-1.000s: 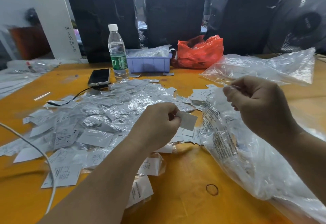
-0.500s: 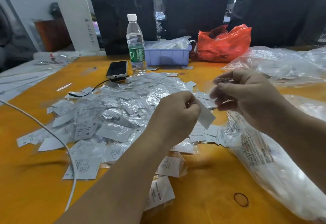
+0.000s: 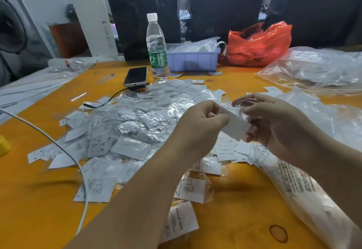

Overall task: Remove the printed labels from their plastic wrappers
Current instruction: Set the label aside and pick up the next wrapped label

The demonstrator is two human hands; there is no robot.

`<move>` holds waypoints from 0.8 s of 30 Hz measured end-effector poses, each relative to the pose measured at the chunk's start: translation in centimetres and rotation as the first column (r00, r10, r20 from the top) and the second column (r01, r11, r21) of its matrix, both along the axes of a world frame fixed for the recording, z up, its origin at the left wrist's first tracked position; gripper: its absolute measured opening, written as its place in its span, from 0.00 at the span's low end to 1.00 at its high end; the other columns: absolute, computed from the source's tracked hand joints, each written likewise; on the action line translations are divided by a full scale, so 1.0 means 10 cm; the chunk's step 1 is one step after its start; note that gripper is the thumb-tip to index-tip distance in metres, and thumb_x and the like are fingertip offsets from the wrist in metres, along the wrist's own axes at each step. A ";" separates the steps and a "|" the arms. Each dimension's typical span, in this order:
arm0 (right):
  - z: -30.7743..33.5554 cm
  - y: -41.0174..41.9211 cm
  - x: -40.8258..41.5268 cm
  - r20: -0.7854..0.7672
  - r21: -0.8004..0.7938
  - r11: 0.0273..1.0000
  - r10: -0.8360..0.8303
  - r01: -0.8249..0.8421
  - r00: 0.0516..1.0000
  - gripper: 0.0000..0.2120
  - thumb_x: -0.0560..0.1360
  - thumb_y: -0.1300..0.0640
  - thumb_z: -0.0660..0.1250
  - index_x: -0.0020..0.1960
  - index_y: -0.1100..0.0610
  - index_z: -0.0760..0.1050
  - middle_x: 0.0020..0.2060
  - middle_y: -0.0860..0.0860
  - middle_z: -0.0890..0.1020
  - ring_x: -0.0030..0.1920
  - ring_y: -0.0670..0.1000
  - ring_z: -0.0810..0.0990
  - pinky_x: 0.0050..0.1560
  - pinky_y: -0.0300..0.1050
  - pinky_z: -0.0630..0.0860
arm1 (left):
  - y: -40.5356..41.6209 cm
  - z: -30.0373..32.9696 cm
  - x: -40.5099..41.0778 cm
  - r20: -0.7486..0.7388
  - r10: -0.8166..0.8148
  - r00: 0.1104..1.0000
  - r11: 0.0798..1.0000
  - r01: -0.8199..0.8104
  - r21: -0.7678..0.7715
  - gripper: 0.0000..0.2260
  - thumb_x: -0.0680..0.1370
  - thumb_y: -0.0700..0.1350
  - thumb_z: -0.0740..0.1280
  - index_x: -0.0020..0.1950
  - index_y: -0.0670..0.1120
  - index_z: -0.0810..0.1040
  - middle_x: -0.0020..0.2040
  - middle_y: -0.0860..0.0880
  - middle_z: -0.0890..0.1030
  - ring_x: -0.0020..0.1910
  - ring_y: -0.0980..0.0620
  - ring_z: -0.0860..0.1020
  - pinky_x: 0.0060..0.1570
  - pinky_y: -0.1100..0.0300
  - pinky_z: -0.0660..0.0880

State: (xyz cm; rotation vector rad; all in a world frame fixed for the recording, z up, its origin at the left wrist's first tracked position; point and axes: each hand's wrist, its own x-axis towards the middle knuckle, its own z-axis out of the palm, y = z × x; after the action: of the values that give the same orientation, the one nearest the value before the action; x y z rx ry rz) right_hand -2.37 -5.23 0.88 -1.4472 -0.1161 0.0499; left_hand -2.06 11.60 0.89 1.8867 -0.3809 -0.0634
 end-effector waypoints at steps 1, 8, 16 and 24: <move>-0.01 -0.01 0.00 -0.010 0.012 0.999 0.030 -0.030 0.999 0.13 0.65 0.66 0.67 0.50 0.60 0.78 0.29 0.51 0.73 0.25 0.48 0.69 0.25 0.42 0.72 | 0.00 0.00 0.01 0.002 0.002 1.000 1.000 -0.002 -0.014 0.05 0.80 0.43 0.64 0.46 0.46 0.79 0.37 0.46 0.70 0.33 0.51 0.68 0.37 0.53 0.69; -0.03 -0.04 -0.07 0.055 -0.103 0.990 0.107 -0.101 0.993 0.11 0.64 0.70 0.74 0.42 0.58 0.80 0.29 0.50 0.75 0.27 0.47 0.70 0.32 0.45 0.73 | 0.02 -0.01 0.03 0.042 0.014 0.999 0.993 -0.009 -0.122 0.07 0.81 0.47 0.65 0.48 0.52 0.82 0.33 0.48 0.70 0.31 0.50 0.66 0.34 0.53 0.70; -0.07 -0.03 -0.12 0.361 -0.372 0.908 -0.051 0.194 0.931 0.06 0.73 0.63 0.72 0.39 0.57 0.78 0.30 0.54 0.77 0.31 0.49 0.75 0.32 0.47 0.74 | -0.02 -0.10 0.08 -0.060 0.099 0.993 0.992 -0.103 -0.078 0.05 0.79 0.52 0.67 0.50 0.53 0.77 0.40 0.53 0.78 0.32 0.59 0.76 0.38 0.59 0.79; -0.13 0.02 -0.15 0.518 -0.483 0.821 -0.010 0.303 0.855 0.09 0.73 0.63 0.72 0.37 0.53 0.78 0.24 0.44 0.71 0.27 0.44 0.68 0.29 0.44 0.70 | -0.04 -0.09 0.07 -0.142 0.007 0.990 0.972 -0.040 -0.231 0.11 0.79 0.51 0.68 0.51 0.44 0.79 0.42 0.50 0.83 0.39 0.54 0.81 0.40 0.59 0.80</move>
State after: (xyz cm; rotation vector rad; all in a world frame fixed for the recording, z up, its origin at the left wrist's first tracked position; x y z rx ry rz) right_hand -3.83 -5.03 -0.39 -2.0262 -0.4300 -0.4776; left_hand -1.35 11.16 -0.04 1.6430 -0.2572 -0.1295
